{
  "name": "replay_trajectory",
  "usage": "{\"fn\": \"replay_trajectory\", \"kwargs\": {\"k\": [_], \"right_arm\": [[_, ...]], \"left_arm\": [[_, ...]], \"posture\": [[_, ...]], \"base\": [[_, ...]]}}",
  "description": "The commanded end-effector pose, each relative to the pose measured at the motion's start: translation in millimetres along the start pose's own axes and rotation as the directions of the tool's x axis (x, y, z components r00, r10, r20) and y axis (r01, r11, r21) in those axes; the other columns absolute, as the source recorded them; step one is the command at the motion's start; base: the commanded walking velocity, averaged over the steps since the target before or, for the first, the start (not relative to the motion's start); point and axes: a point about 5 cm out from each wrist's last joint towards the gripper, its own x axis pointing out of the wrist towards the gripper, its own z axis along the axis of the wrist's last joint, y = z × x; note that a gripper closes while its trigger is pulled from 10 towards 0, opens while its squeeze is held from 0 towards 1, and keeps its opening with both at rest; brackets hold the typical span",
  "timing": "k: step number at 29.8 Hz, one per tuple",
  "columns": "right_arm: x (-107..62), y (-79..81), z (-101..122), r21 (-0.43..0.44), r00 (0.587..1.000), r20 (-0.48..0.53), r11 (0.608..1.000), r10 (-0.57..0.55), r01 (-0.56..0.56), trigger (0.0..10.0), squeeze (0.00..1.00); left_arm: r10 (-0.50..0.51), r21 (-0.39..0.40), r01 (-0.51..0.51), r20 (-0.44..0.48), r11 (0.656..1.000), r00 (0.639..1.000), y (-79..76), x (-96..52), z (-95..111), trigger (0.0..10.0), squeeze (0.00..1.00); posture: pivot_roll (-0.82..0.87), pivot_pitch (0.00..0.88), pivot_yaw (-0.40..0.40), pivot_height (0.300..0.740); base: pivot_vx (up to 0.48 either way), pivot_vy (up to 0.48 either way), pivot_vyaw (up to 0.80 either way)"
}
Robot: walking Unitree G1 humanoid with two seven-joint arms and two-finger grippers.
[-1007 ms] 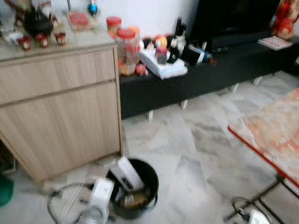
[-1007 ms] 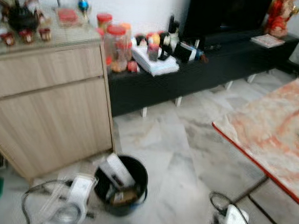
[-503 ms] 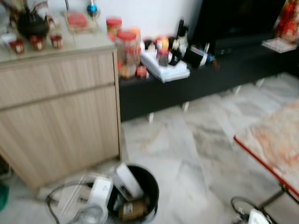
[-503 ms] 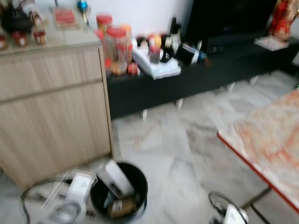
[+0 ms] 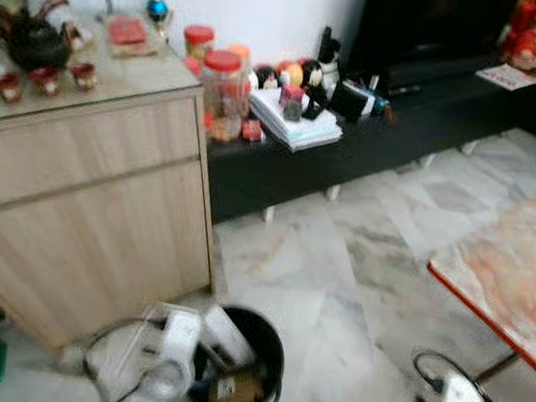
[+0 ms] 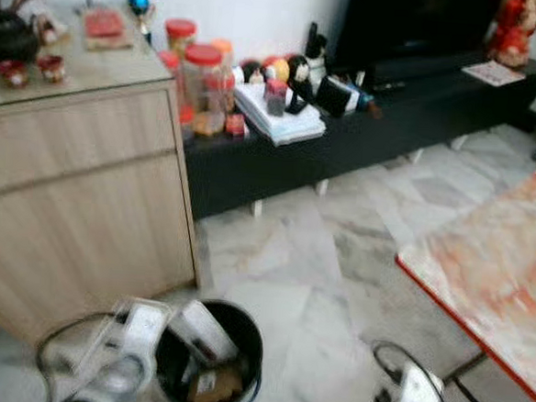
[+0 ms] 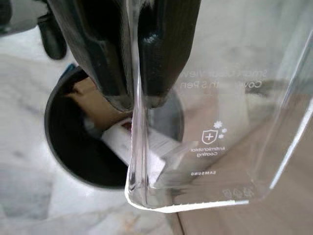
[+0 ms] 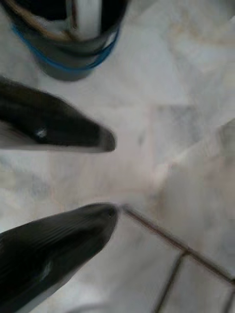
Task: Picking trash to rubbish bin
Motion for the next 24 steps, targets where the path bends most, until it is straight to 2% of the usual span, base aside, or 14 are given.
{"fn": "replay_trajectory", "kwargs": {"k": [1, 9, 12, 18, 19, 20, 21, 23, 24], "right_arm": [[2.4, 9.2, 6, 0.006, 1.0, 0.017, 1.0, 0.022, -0.022, 10.0, 0.0], [5.0, 13.0, 16, -0.007, 0.998, 0.036, 0.999, 0.052, -0.052, 10.0, 0.0], [8.2, 23.8, 31, -0.085, 0.99, 0.06, 0.989, 0.124, -0.119, 10.0, 0.0], [12.3, 42.6, 59, -0.159, 0.968, 0.118, 0.967, 0.22, -0.201, 10.0, 0.0], [13.1, 48.8, 66, -0.176, 0.961, 0.127, 0.959, 0.244, -0.221, 10.0, 0.0], [13.3, 65.1, 82, -0.22, 0.936, 0.159, 0.935, 0.315, -0.278, 10.0, 0.0], [13.3, 65.1, 82, -0.22, 0.936, 0.159, 0.935, 0.315, -0.278, 10.0, 0.0], [11.7, 87.6, 98, -0.275, 0.893, 0.177, 0.892, 0.413, -0.358, 10.0, 0.0], [10.9, 92.9, 102, -0.292, 0.881, 0.179, 0.879, 0.438, -0.378, 10.0, 0.0]], "left_arm": [[0.038, 0.013, -0.038, -0.003, 0.999, 0.999, 14.9, 1.1, 1, 10.0, 0.0], [-0.019, 0.015, 0.019, 0.019, 1.0, 1.0, 4.8, 3.6, 13, 10.0, 0.0], [-0.062, 0.01, 0.062, 0.046, 0.998, 0.997, -2.1, 4.8, 21, 10.0, 0.0], [-0.087, 0.009, 0.087, 0.068, 0.996, 0.994, -7.9, 6.5, 33, 10.0, 0.0], [-0.095, 0.011, 0.094, 0.073, 0.995, 0.993, -9.3, 6.9, 36, 10.0, 0.0], [-0.118, 0.003, 0.118, 0.093, 0.993, 0.989, -13.0, 7.6, 43, 10.0, 0.0], [-0.118, 0.003, 0.118, 0.093, 0.993, 0.989, -13.0, 7.6, 43, 10.0, 0.0], [-0.15, -0.005, 0.152, 0.12, 0.988, 0.981, -18.1, 8.2, 54, 10.0, 0.0], [-0.157, -0.011, 0.16, 0.127, 0.987, 0.979, -19.2, 8.3, 56, 10.0, 0.0]], "posture": [[-0.07, 0.043, -0.073, 0.74], [-0.07, 0.046, -0.074, 0.74], [-0.08, 0.049, -0.074, 0.74], [-0.09, 0.05, -0.077, 0.74], [-0.09, 0.05, -0.078, 0.74], [-0.09, 0.05, -0.078, 0.74], [-0.09, 0.05, -0.078, 0.74], [-0.09, 0.052, -0.083, 0.74], [-0.09, 0.052, -0.083, 0.74]], "base": [[0.319, 0.0, 0.0], [0.299, 0.0, 0.0], [0.0, 0.0, 0.0], [0.0, 0.0, 0.0], [0.0, 0.0, 0.0], [0.0, 0.0, 0.0], [0.0, 0.0, 0.0], [0.0, 0.0, 0.0], [0.0, 0.0, 0.0]]}}
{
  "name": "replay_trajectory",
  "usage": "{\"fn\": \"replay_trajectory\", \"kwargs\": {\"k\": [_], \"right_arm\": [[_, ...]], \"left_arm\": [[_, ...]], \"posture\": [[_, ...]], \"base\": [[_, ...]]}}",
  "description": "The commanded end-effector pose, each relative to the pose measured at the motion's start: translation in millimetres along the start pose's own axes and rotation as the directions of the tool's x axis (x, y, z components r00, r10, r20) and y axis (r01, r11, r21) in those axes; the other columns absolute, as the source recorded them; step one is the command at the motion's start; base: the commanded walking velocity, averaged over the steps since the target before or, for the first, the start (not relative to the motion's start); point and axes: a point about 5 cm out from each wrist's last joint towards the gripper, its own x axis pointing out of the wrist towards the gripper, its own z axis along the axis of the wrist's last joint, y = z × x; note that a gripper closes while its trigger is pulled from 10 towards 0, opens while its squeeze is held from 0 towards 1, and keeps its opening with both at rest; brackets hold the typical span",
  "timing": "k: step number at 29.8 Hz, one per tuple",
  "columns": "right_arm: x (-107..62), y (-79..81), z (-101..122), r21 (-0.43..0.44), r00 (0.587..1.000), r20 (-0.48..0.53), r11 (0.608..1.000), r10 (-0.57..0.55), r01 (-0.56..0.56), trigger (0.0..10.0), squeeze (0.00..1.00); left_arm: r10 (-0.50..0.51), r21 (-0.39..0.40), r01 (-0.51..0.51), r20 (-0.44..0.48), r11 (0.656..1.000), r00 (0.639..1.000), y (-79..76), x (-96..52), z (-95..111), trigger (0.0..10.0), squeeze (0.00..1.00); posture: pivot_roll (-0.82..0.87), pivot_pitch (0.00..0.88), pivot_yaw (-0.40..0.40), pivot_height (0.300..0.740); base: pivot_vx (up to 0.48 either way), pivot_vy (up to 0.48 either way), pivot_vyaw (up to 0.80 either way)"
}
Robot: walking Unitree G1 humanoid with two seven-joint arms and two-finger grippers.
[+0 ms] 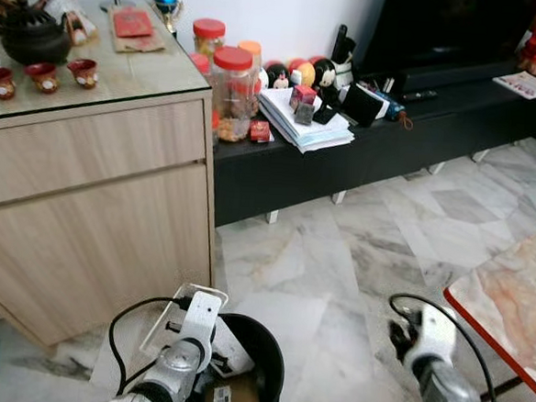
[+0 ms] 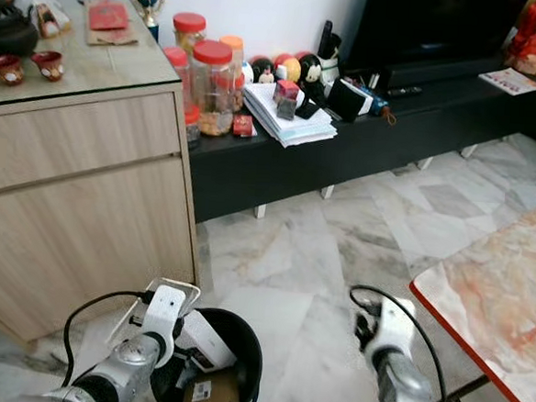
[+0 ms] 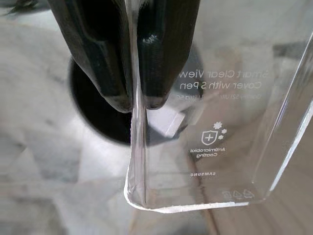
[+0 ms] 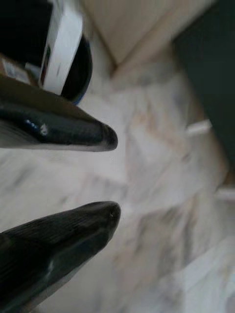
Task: Picking trash to rubbish bin
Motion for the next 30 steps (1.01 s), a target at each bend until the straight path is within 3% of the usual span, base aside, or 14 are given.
{"fn": "replay_trajectory", "kwargs": {"k": [1, 6, 9, 17, 18, 19, 20, 21, 22, 30], "right_arm": [[4.7, 10.2, 11, -0.041, 0.997, 0.021, 0.997, 0.073, -0.073, 10.0, 0.0], [11.8, 32.3, 24, -0.102, 0.978, 0.02, 0.974, 0.205, -0.202, 10.0, 0.0], [16.0, 50.7, 40, -0.165, 0.95, 0.054, 0.941, 0.307, -0.295, 10.0, 0.0], [16.3, 56.1, 51, -0.207, 0.934, 0.081, 0.922, 0.348, -0.326, 10.0, 0.0], [16.2, 56.3, 51, -0.209, 0.933, 0.082, 0.921, 0.352, -0.329, 10.0, 0.0], [16.1, 56.5, 52, -0.212, 0.931, 0.084, 0.919, 0.355, -0.331, 10.0, 0.0], [15.9, 56.6, 53, -0.214, 0.93, 0.084, 0.918, 0.359, -0.335, 10.0, 0.0], [15.8, 56.6, 53, -0.214, 0.929, 0.084, 0.917, 0.361, -0.337, 10.0, 0.0], [15.5, 56.0, 53, -0.219, 0.929, 0.084, 0.916, 0.361, -0.336, 10.0, 0.0], [14.0, 53.6, 56, -0.23, 0.928, 0.094, 0.914, 0.362, -0.333, 10.0, 0.0]], "left_arm": [[-0.04, -0.04, 0.041, 0.019, 0.998, 0.999, -8.0, 2.3, 9, 10.0, 0.0], [-0.086, -0.043, 0.088, 0.044, 0.995, 0.995, -14.5, 4.4, 19, 10.0, 0.0], [-0.164, -0.085, 0.171, 0.084, 0.982, 0.983, -24.2, 5.9, 31, 10.0, 0.0], [-0.228, -0.12, 0.24, 0.106, 0.963, 0.968, -29.3, 5.6, 35, 10.0, 0.0], [-0.232, -0.117, 0.244, 0.107, 0.963, 0.967, -29.6, 5.6, 35, 10.0, 0.11], [-0.235, -0.123, 0.248, 0.109, 0.961, 0.966, -29.8, 5.5, 35, 10.0, 0.51], [-0.237, -0.128, 0.251, 0.111, 0.96, 0.965, -29.6, 5.5, 35, 10.0, 0.75], [-0.239, -0.132, 0.252, 0.112, 0.959, 0.965, -29.5, 5.6, 35, 10.0, 0.75], [-0.244, -0.125, 0.256, 0.104, 0.959, 0.964, -29.7, 5.5, 34, 10.0, 1.0], [-0.252, -0.139, 0.264, 0.097, 0.954, 0.963, -28.9, 4.5, 29, 10.0, 1.0]], "posture": [[-0.09, 0.052, -0.084, 0.74], [-0.1, 0.057, -0.087, 0.74], [-0.11, 0.066, -0.093, 0.74], [-0.11, 0.075, -0.095, 0.74], [-0.11, 0.075, -0.095, 0.74], [-0.12, 0.076, -0.094, 0.74], [-0.12, 0.076, -0.094, 0.74], [-0.12, 0.076, -0.094, 0.74], [-0.12, 0.076, -0.095, 0.74], [-0.11, 0.083, -0.103, 0.74]], "base": [[0.0, 0.0, 0.0], [0.0, 0.0, 0.0], [0.0, 0.0, 0.0], [0.0, 0.0, 0.0], [0.0, 0.0, 0.0], [0.0, 0.0, 0.0], [0.0, 0.0, 0.0], [0.0, 0.0, 0.0], [0.0, 0.0, 0.0], [0.0, 0.0, 0.0]]}}
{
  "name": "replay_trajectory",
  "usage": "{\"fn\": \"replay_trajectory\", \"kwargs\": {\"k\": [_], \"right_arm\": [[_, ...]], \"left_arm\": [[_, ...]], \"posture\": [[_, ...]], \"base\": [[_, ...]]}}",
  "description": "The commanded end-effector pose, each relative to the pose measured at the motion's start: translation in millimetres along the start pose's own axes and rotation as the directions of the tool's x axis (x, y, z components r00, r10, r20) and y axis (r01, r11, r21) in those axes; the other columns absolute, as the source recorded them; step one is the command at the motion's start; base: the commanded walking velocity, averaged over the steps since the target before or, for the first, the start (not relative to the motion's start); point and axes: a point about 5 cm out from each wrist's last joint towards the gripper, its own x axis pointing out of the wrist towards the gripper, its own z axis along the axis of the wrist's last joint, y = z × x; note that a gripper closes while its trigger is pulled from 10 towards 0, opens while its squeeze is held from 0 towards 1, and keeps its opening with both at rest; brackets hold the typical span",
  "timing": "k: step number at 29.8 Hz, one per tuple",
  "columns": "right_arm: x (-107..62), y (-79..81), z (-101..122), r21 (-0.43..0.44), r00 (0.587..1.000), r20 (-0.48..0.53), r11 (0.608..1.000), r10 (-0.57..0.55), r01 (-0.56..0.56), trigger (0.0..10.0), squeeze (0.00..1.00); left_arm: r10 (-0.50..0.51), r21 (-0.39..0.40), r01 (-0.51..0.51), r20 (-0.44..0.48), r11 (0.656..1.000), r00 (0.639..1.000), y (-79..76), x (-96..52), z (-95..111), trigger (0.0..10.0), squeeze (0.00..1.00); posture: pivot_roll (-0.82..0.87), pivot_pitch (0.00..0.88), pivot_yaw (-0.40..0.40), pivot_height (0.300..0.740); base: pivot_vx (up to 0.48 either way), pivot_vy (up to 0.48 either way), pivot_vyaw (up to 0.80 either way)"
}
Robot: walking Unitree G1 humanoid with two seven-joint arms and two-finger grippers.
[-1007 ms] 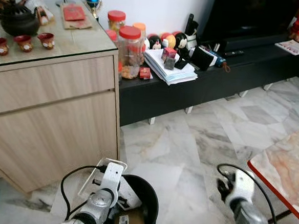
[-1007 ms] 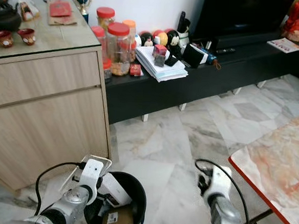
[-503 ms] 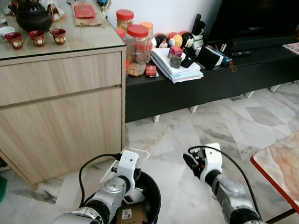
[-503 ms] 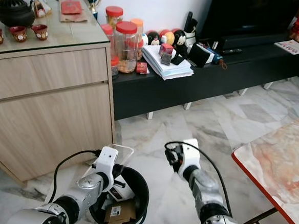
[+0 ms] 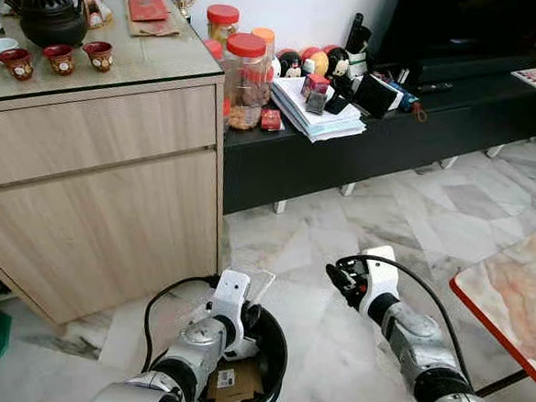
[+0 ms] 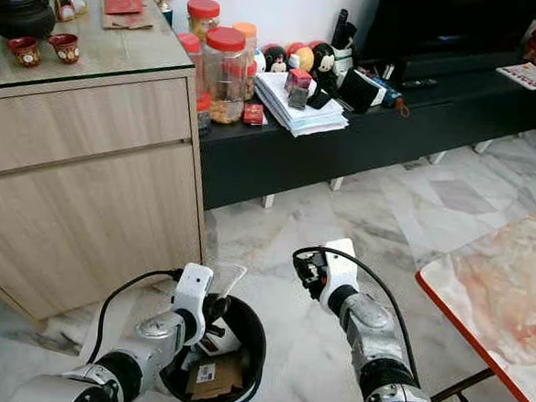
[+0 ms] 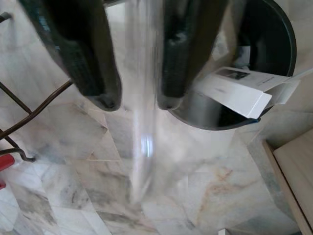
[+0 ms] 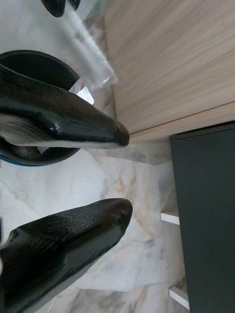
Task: Picking trash to rubbish bin
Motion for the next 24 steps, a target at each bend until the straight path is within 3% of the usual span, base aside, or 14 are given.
{"fn": "replay_trajectory", "kwargs": {"k": [1, 13, 14, 15, 16, 20, 21, 24], "right_arm": [[-2.3, -2.9, 1, -0.015, 1.0, 0.0, 1.0, -0.004, 0.004, 10.0, 0.0], [-6.3, -7.0, -4, -0.004, 0.999, -0.006, 0.999, -0.034, 0.034, 10.0, 0.0], [-7.5, -8.9, -5, 0.0, 0.999, -0.008, 0.999, -0.048, 0.048, 10.0, 0.0], [-8.3, -10.3, -6, 0.003, 0.998, -0.009, 0.998, -0.057, 0.057, 10.0, 0.0], [-11.0, -15.0, -9, 0.011, 0.996, -0.018, 0.996, -0.088, 0.089, 10.0, 0.0], [-22.9, -29.7, -24, 0.047, 0.978, -0.065, 0.979, -0.197, 0.2, 10.0, 0.0], [-33.2, -38.0, -37, 0.077, 0.959, -0.105, 0.959, -0.263, 0.272, 10.0, 0.0], [-46.8, -44.7, -56, 0.101, 0.93, -0.169, 0.933, -0.327, 0.346, 10.0, 0.0]], "left_arm": [[-0.006, -0.024, 0.006, -0.014, 1.0, 1.0, -1.1, -0.7, -4, 10.0, 1.0], [0.028, -0.03, -0.028, -0.004, 0.999, 1.0, 6.6, -2.6, -4, 10.0, 1.0], [0.037, -0.026, -0.038, -0.007, 0.999, 0.999, 8.0, -3.2, -5, 10.0, 0.36], [0.044, -0.023, -0.044, -0.009, 0.999, 0.999, 8.9, -3.6, -6, 10.0, 0.36], [0.061, -0.013, -0.061, -0.018, 0.998, 0.998, 11.5, -5.2, -9, 10.0, 0.0], [0.145, 0.052, -0.142, -0.057, 0.988, 0.988, 22.1, -12.1, -23, 10.0, 0.0], [0.218, 0.102, -0.209, -0.087, 0.973, 0.972, 31.1, -17.9, -33, 10.0, 0.0], [0.279, 0.112, -0.265, -0.138, 0.958, 0.95, 40.2, -26.0, -48, 10.0, 0.0]], "posture": [[-0.11, 0.084, -0.103, 0.74], [-0.11, 0.086, -0.108, 0.74], [-0.11, 0.086, -0.108, 0.74], [-0.11, 0.086, -0.108, 0.74], [-0.11, 0.084, -0.109, 0.74], [-0.11, 0.082, -0.11, 0.74], [-0.11, 0.082, -0.11, 0.74], [-0.1, 0.08, -0.111, 0.74]], "base": [[0.0, 0.0, 0.0], [0.0, 0.0, 0.0], [0.0, 0.0, 0.0], [0.0, 0.0, 0.0], [0.0, 0.0, 0.0], [0.0, 0.0, 0.0], [0.0, 0.0, 0.0], [0.0, 0.0, 0.0]]}}
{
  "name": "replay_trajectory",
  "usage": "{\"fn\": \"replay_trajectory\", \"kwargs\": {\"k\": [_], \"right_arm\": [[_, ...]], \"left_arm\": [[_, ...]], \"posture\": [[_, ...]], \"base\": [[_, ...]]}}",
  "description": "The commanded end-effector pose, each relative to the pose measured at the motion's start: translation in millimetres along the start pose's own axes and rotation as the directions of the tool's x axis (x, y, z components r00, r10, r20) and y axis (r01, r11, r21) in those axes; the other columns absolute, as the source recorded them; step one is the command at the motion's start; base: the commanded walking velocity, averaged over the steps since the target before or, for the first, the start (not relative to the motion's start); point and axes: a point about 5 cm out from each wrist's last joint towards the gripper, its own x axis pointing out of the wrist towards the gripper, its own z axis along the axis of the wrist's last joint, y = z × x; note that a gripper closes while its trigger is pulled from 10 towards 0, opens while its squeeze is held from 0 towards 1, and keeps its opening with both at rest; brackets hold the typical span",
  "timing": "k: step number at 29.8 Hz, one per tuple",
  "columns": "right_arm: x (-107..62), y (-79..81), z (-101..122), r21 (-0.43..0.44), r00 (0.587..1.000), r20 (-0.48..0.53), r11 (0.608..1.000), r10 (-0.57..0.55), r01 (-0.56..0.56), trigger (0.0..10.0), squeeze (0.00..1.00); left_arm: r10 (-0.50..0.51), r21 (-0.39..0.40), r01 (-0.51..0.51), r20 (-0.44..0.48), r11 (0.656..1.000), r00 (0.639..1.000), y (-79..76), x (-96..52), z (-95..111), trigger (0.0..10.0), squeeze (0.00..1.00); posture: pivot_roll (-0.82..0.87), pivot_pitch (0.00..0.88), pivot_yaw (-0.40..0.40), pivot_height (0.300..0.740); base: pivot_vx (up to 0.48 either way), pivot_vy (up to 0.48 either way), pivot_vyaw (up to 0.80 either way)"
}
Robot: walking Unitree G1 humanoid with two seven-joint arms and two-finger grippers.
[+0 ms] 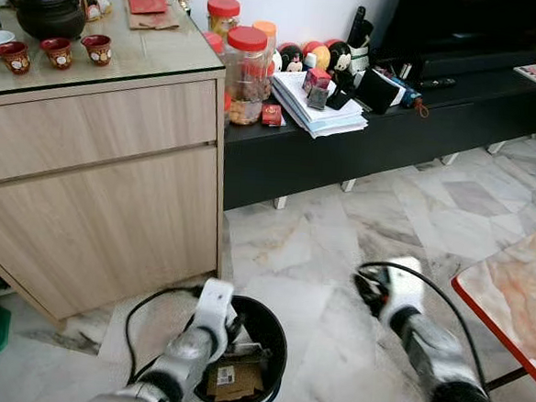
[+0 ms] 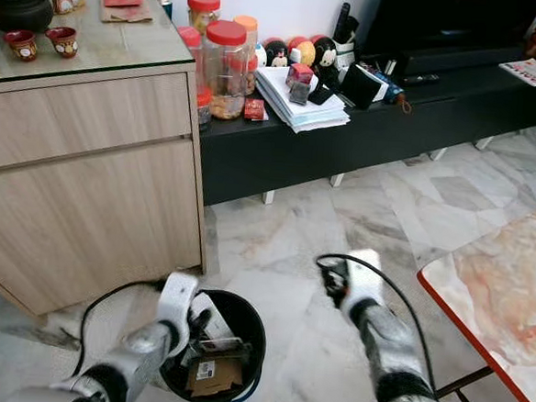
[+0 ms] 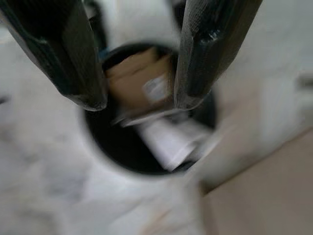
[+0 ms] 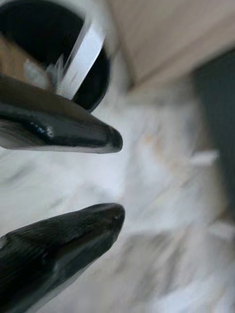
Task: Picking trash to rubbish bin
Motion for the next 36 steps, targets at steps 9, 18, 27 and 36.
{"fn": "replay_trajectory", "kwargs": {"k": [9, 18, 27, 36], "right_arm": [[-48.6, -36.9, -87, 0.147, 0.927, -0.271, 0.941, -0.259, 0.306, 10.0, 0.0], [-71.0, -27.9, -128, 0.194, 0.872, -0.391, 0.899, -0.296, 0.392, 10.0, 0.0], [-63.8, -22.9, -121, 0.235, 0.889, -0.351, 0.892, -0.294, 0.387, 10.0, 0.0], [-64.0, -20.6, -123, 0.248, 0.883, -0.353, 0.88, -0.308, 0.406, 10.0, 0.0]], "left_arm": [[0.196, 0.023, -0.195, -0.091, 0.981, 0.976, 28.3, -17.8, -46, 10.0, 0.0], [0.276, 0.04, -0.273, -0.119, 0.961, 0.954, 34.4, -26.2, -63, 10.0, 0.0], [0.258, 0.057, -0.252, -0.136, 0.966, 0.957, 28.3, -26.3, -67, 10.0, 0.0], [0.259, 0.052, -0.254, -0.132, 0.966, 0.957, 27.6, -28.9, -71, 10.0, 0.0]], "posture": [[-0.09, 0.083, -0.105, 0.74], [-0.08, 0.061, -0.085, 0.74], [-0.07, 0.036, -0.075, 0.74], [-0.07, 0.022, -0.069, 0.74]], "base": [[0.0, 0.0, 0.0], [0.0, 0.0, 0.0], [0.0, 0.0, 0.0], [0.0, 0.0, 0.0]]}}
